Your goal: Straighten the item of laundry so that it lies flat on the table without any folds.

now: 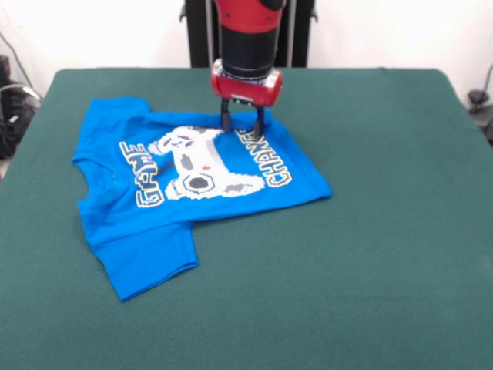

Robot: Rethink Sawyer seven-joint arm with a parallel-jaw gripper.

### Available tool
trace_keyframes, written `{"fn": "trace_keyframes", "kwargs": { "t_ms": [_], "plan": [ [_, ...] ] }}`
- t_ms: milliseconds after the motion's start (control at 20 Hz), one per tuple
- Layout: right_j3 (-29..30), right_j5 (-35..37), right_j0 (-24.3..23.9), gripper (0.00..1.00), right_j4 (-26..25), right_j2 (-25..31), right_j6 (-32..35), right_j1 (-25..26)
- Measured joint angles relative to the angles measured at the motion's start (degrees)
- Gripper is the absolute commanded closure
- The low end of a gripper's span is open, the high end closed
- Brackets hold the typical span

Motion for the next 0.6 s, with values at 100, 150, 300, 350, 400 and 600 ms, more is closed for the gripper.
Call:
{"fn": "trace_keyframes", "kwargs": {
  "t_ms": [100,150,300,350,400,600],
  "plan": [
    [0.64,0.0,-0.37,0.0,-0.15,0.0,0.0,-0.57],
    [1.08,0.0,-0.61,0.0,-0.23,-0.01,0.0,-1.03],
    [1.79,0.0,-1.05,0.0,-0.24,-0.02,0.0,-1.75],
    [2.0,0.0,-1.15,0.0,-0.24,-0.02,0.0,-2.03],
    [2.13,0.0,-1.17,0.0,-0.24,-0.02,0.0,-2.29],
    [2.23,0.0,-1.17,0.0,-0.24,-0.02,0.0,-2.65]
  ]
}}
